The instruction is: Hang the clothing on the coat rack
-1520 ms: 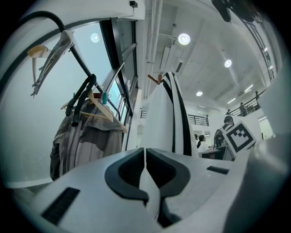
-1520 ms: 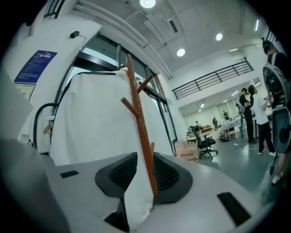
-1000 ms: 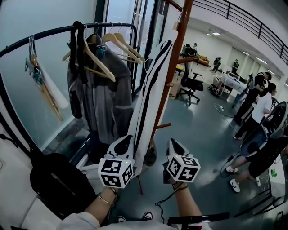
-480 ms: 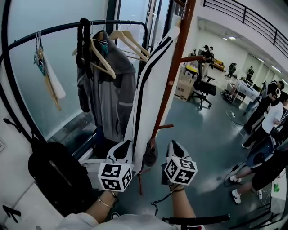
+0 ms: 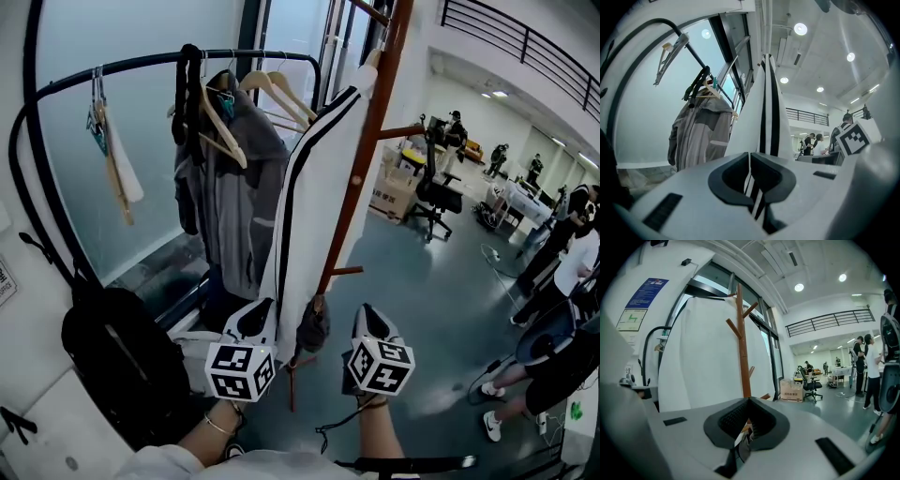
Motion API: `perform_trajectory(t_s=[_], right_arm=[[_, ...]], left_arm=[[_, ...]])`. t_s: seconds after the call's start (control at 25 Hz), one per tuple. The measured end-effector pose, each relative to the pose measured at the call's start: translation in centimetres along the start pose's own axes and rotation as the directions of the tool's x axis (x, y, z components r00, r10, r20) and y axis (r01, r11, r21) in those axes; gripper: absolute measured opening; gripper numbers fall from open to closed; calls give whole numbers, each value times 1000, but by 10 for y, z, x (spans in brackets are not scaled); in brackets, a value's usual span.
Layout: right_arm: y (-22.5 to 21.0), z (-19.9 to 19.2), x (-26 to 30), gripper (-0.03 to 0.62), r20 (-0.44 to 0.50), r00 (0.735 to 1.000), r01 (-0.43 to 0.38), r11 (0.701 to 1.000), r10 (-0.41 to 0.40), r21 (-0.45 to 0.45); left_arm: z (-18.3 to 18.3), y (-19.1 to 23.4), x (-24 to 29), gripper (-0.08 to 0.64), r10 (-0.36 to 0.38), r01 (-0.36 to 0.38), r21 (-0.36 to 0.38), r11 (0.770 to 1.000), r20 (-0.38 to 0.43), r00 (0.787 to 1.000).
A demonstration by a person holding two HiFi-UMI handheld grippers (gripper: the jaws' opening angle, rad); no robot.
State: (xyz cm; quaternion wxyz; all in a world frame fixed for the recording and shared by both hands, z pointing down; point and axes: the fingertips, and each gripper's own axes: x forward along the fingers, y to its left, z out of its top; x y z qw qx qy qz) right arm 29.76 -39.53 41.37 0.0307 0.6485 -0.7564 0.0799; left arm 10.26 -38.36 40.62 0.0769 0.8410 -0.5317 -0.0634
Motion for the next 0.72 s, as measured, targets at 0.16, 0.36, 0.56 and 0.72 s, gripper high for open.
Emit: perform_trajectory(t_s=[0.16,0.36,0.56,0.72], right_arm=[[1,0,-4,21,6,1000,-7,1000,7,0],[2,-3,-8,21,9,1000,-15,1000,15,-5],[1,-12,-9,21,-9,1000,-20,1000,20,0],[0,-20,-12,21,-25,1000,-18,1000,18,5]], left_arm=[[-1,0,-1,18,2,-2,2,1000,-5,1000],[-1,-1,-1,18,-5,5,8,1000,-7,1000],[-4,-4,-2,18,-11,11,8,1000,-16,1000],[-8,-5,-2,18,-16,16,2,1000,-31,999]])
